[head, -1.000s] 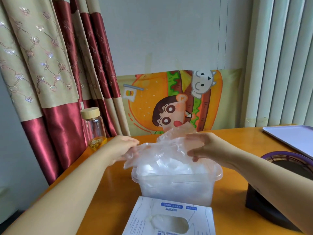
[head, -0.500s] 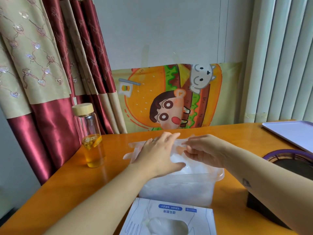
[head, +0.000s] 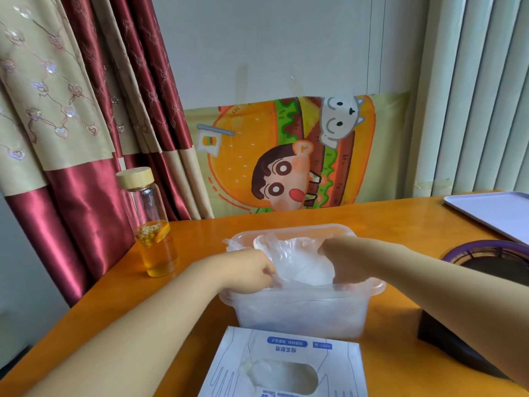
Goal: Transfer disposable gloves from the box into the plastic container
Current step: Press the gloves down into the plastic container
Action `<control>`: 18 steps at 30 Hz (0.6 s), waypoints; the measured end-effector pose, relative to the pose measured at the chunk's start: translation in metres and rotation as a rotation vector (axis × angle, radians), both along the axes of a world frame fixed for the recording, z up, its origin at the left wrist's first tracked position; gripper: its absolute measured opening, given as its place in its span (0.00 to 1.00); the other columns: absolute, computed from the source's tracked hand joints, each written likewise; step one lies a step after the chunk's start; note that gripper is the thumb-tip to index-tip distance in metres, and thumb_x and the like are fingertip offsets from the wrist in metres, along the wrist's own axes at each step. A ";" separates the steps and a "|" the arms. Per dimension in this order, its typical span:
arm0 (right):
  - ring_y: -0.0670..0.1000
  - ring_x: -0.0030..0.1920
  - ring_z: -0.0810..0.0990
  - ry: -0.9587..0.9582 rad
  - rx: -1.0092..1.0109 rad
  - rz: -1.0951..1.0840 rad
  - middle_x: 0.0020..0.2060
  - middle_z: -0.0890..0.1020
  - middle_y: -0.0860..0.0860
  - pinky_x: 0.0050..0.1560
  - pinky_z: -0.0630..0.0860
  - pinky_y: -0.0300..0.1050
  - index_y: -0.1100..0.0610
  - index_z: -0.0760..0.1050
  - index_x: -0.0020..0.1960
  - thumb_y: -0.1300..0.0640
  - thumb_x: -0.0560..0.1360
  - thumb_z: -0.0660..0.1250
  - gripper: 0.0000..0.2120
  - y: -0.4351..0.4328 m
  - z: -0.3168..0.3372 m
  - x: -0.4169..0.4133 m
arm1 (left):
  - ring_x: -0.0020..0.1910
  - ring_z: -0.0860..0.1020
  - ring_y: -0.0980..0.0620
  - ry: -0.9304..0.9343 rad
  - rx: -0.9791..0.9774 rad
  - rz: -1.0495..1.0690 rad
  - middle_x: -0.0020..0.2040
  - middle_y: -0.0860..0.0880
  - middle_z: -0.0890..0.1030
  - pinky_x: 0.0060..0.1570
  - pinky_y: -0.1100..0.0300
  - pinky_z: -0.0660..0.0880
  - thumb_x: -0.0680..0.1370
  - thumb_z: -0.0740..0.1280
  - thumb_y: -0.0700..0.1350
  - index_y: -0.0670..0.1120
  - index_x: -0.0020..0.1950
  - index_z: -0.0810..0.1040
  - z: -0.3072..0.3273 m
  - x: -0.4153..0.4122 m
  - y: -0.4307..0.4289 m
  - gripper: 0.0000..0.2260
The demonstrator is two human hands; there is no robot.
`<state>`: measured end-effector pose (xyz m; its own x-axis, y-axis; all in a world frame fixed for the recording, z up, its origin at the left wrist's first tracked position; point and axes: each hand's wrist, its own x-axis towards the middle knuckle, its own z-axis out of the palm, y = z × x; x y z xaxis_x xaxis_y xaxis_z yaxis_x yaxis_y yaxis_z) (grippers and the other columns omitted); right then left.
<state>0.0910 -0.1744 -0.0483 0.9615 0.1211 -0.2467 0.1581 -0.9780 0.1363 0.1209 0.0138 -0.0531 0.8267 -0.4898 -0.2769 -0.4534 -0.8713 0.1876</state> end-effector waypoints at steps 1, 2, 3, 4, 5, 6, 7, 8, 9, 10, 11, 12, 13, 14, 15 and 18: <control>0.55 0.63 0.73 0.019 -0.037 0.006 0.65 0.74 0.55 0.65 0.70 0.45 0.61 0.68 0.70 0.54 0.73 0.71 0.29 0.001 0.001 0.002 | 0.53 0.76 0.52 0.048 0.035 0.034 0.61 0.49 0.79 0.58 0.56 0.73 0.79 0.59 0.51 0.51 0.57 0.81 0.000 0.003 -0.004 0.14; 0.55 0.61 0.74 0.040 -0.071 0.012 0.63 0.76 0.55 0.63 0.71 0.44 0.61 0.69 0.69 0.55 0.72 0.71 0.28 0.002 0.002 0.004 | 0.53 0.75 0.50 0.090 0.069 0.084 0.61 0.46 0.78 0.58 0.55 0.72 0.77 0.59 0.55 0.50 0.54 0.80 0.002 0.004 -0.007 0.15; 0.54 0.58 0.76 0.055 -0.102 0.018 0.60 0.78 0.55 0.61 0.73 0.44 0.61 0.71 0.68 0.56 0.72 0.72 0.26 0.001 0.003 0.008 | 0.52 0.74 0.49 0.140 0.092 0.150 0.59 0.45 0.77 0.55 0.56 0.72 0.75 0.59 0.58 0.51 0.53 0.79 0.004 0.006 -0.010 0.16; 0.53 0.55 0.78 0.072 -0.126 0.015 0.58 0.79 0.54 0.58 0.75 0.43 0.60 0.72 0.67 0.57 0.71 0.72 0.26 0.000 0.003 0.010 | 0.49 0.74 0.50 0.225 0.100 0.233 0.55 0.48 0.76 0.50 0.57 0.73 0.73 0.60 0.59 0.52 0.52 0.78 0.007 0.005 -0.013 0.15; 0.52 0.53 0.78 0.092 -0.142 0.005 0.56 0.81 0.53 0.55 0.76 0.43 0.60 0.72 0.67 0.58 0.70 0.73 0.27 0.001 0.004 0.012 | 0.46 0.75 0.52 0.323 0.089 0.303 0.52 0.50 0.76 0.45 0.60 0.73 0.73 0.60 0.58 0.54 0.50 0.78 0.010 0.004 -0.016 0.13; 0.52 0.54 0.78 0.111 -0.163 -0.011 0.56 0.80 0.53 0.54 0.77 0.43 0.59 0.71 0.68 0.57 0.69 0.74 0.29 0.001 0.006 0.012 | 0.44 0.75 0.52 0.377 0.078 0.323 0.51 0.51 0.76 0.42 0.61 0.73 0.73 0.60 0.56 0.54 0.50 0.79 0.011 0.005 -0.019 0.12; 0.52 0.58 0.76 0.096 -0.183 -0.011 0.59 0.78 0.53 0.55 0.76 0.44 0.57 0.69 0.70 0.56 0.69 0.74 0.31 0.002 0.009 0.011 | 0.47 0.76 0.51 0.392 0.069 0.307 0.53 0.51 0.77 0.45 0.60 0.74 0.73 0.60 0.55 0.54 0.51 0.79 0.010 0.007 -0.023 0.12; 0.53 0.60 0.73 0.028 -0.203 0.008 0.62 0.74 0.54 0.55 0.74 0.44 0.55 0.68 0.70 0.54 0.70 0.74 0.31 0.005 0.014 0.009 | 0.51 0.77 0.50 0.363 0.080 0.282 0.55 0.50 0.77 0.50 0.57 0.74 0.74 0.60 0.55 0.54 0.52 0.78 0.008 0.009 -0.026 0.12; 0.53 0.59 0.72 -0.092 -0.205 0.051 0.63 0.70 0.54 0.54 0.71 0.44 0.54 0.69 0.70 0.55 0.71 0.73 0.28 0.007 0.018 0.006 | 0.55 0.76 0.48 0.301 0.100 0.244 0.58 0.49 0.77 0.56 0.54 0.74 0.75 0.60 0.55 0.53 0.54 0.77 0.005 0.010 -0.028 0.13; 0.52 0.55 0.72 -0.219 -0.171 0.100 0.62 0.69 0.55 0.52 0.70 0.44 0.53 0.70 0.68 0.57 0.73 0.70 0.24 0.008 0.021 0.005 | 0.57 0.75 0.46 0.231 0.139 0.175 0.59 0.48 0.76 0.60 0.51 0.72 0.76 0.61 0.55 0.52 0.58 0.76 0.003 0.011 -0.032 0.14; 0.52 0.53 0.71 -0.289 -0.088 0.127 0.62 0.69 0.55 0.50 0.70 0.43 0.53 0.72 0.67 0.61 0.75 0.67 0.21 0.009 0.020 0.006 | 0.58 0.74 0.46 0.170 0.181 0.102 0.61 0.47 0.76 0.62 0.51 0.71 0.78 0.62 0.55 0.50 0.62 0.76 0.001 0.011 -0.036 0.16; 0.52 0.53 0.72 -0.276 0.004 0.147 0.63 0.70 0.55 0.51 0.71 0.43 0.54 0.72 0.67 0.62 0.75 0.65 0.21 0.011 0.017 0.007 | 0.58 0.73 0.46 0.133 0.215 0.034 0.61 0.47 0.76 0.62 0.52 0.70 0.79 0.62 0.54 0.48 0.65 0.75 -0.001 0.011 -0.038 0.17; 0.53 0.58 0.72 -0.189 0.063 0.169 0.65 0.70 0.54 0.55 0.71 0.44 0.53 0.70 0.69 0.61 0.76 0.65 0.22 0.013 0.012 0.009 | 0.58 0.73 0.47 0.119 0.229 -0.020 0.62 0.48 0.76 0.62 0.54 0.70 0.79 0.63 0.53 0.48 0.66 0.75 -0.002 0.011 -0.039 0.17; 0.54 0.64 0.71 -0.062 0.083 0.183 0.68 0.69 0.53 0.61 0.70 0.45 0.54 0.66 0.72 0.58 0.76 0.67 0.25 0.016 0.005 0.010 | 0.57 0.73 0.49 0.127 0.234 -0.043 0.63 0.49 0.76 0.60 0.56 0.70 0.80 0.63 0.51 0.49 0.68 0.74 -0.004 0.010 -0.039 0.17; 0.54 0.68 0.68 0.074 0.083 0.171 0.70 0.67 0.52 0.65 0.67 0.46 0.54 0.60 0.75 0.54 0.76 0.68 0.31 0.016 -0.004 0.013 | 0.57 0.73 0.50 0.139 0.238 -0.060 0.63 0.50 0.76 0.58 0.57 0.71 0.80 0.64 0.49 0.49 0.68 0.74 -0.006 0.010 -0.040 0.17; 0.55 0.68 0.68 0.272 0.029 0.066 0.72 0.66 0.54 0.65 0.68 0.46 0.56 0.50 0.78 0.49 0.76 0.67 0.38 0.010 -0.025 0.029 | 0.63 0.73 0.47 0.187 0.276 -0.061 0.69 0.48 0.72 0.59 0.56 0.71 0.79 0.64 0.45 0.50 0.72 0.68 -0.015 0.013 -0.039 0.21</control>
<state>0.1205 -0.1642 -0.0734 0.8502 0.1921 -0.4902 0.2487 -0.9672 0.0524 0.1341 -0.0253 -0.0679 0.7205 -0.4223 -0.5501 -0.4865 -0.8730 0.0329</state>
